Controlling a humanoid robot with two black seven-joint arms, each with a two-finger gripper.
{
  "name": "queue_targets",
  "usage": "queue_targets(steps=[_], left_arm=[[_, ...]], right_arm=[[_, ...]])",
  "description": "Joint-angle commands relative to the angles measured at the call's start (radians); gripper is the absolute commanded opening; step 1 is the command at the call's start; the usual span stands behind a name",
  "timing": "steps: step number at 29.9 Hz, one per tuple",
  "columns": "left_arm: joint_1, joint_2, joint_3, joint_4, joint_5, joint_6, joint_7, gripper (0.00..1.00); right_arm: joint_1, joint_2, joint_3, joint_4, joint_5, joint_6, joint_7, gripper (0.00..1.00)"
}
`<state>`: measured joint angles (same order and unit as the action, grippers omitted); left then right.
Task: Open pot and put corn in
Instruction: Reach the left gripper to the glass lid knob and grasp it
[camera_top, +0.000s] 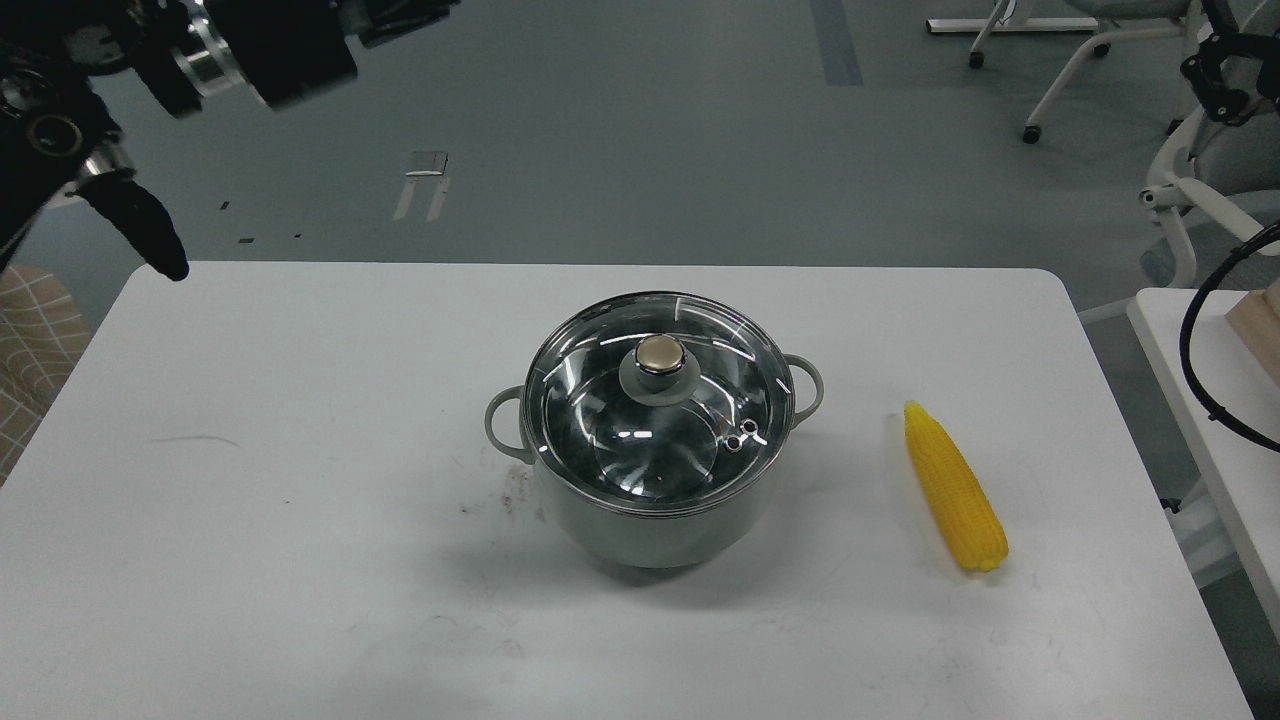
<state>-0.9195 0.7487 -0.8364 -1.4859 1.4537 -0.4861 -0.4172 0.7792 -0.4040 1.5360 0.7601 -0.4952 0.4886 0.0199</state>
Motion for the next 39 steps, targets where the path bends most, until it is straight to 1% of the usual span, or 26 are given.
queue_targets(steps=[1,2,3,4,5,7,8,10,13,14,17,22,31,32,33,36,39], left_arm=[[0.03,-0.035,0.02,-0.089,0.244,0.02,-0.069,0.86],[0.039,-0.044,0.046,-0.1,0.316,0.038,-0.071,0.84],[0.041,-0.048,0.063,-0.1,0.351,0.053,-0.071,0.84],[0.041,-0.052,0.103,-0.1,0.416,0.093,-0.071,0.83],[0.041,-0.052,0.103,-0.1,0.416,0.093,-0.071,0.83],[0.041,-0.054,0.211,-0.094,0.515,0.179,-0.071,0.83],[0.041,-0.054,0.239,-0.093,0.536,0.199,-0.071,0.83],[0.041,-0.055,0.325,-0.082,0.624,0.271,-0.071,0.82],[0.05,-0.078,0.384,-0.074,0.681,0.303,-0.071,0.82],[0.053,-0.084,0.39,-0.073,0.683,0.307,-0.071,0.82],[0.091,-0.115,0.392,-0.014,0.686,0.319,-0.071,0.8],[0.102,-0.164,0.392,0.064,0.682,0.333,-0.071,0.8],[0.106,-0.2,0.393,0.101,0.675,0.334,-0.071,0.8],[0.108,-0.204,0.395,0.111,0.675,0.336,-0.071,0.79],[0.116,-0.204,0.393,0.119,0.675,0.34,-0.071,0.75],[0.129,-0.204,0.392,0.122,0.675,0.345,-0.071,0.66],[0.14,-0.204,0.392,0.122,0.675,0.345,-0.071,0.61]], right_arm=[[0.0,-0.003,0.009,0.001,0.001,0.0,0.0,1.0],[0.0,-0.003,0.013,0.001,0.0,0.0,0.0,1.0],[0.0,-0.003,0.013,0.001,0.0,0.0,0.0,1.0],[0.0,-0.003,0.013,0.001,0.001,0.0,0.0,1.0],[0.0,-0.003,0.013,0.001,0.001,0.0,0.0,1.0],[0.0,-0.003,0.015,0.001,0.0,0.0,0.0,1.0],[0.0,-0.003,0.015,0.001,0.001,0.0,0.0,1.0],[-0.001,-0.003,0.015,0.001,0.0,0.0,0.0,1.0],[-0.001,-0.003,0.015,0.001,0.0,0.0,0.0,1.0],[-0.001,-0.003,0.016,0.001,0.001,0.0,0.0,1.0],[-0.001,-0.001,0.016,0.001,0.001,0.0,0.0,1.0],[-0.003,-0.003,0.022,0.002,0.0,0.0,0.0,1.0],[-0.012,-0.007,0.029,0.002,0.001,0.0,0.0,1.0],[-0.012,-0.007,0.029,0.002,0.001,0.0,0.0,1.0],[-0.012,-0.007,0.029,0.002,0.001,0.0,0.0,1.0],[-0.012,-0.007,0.029,0.004,0.001,0.0,0.0,1.0],[-0.012,-0.007,0.029,0.004,0.001,0.0,0.0,1.0]])
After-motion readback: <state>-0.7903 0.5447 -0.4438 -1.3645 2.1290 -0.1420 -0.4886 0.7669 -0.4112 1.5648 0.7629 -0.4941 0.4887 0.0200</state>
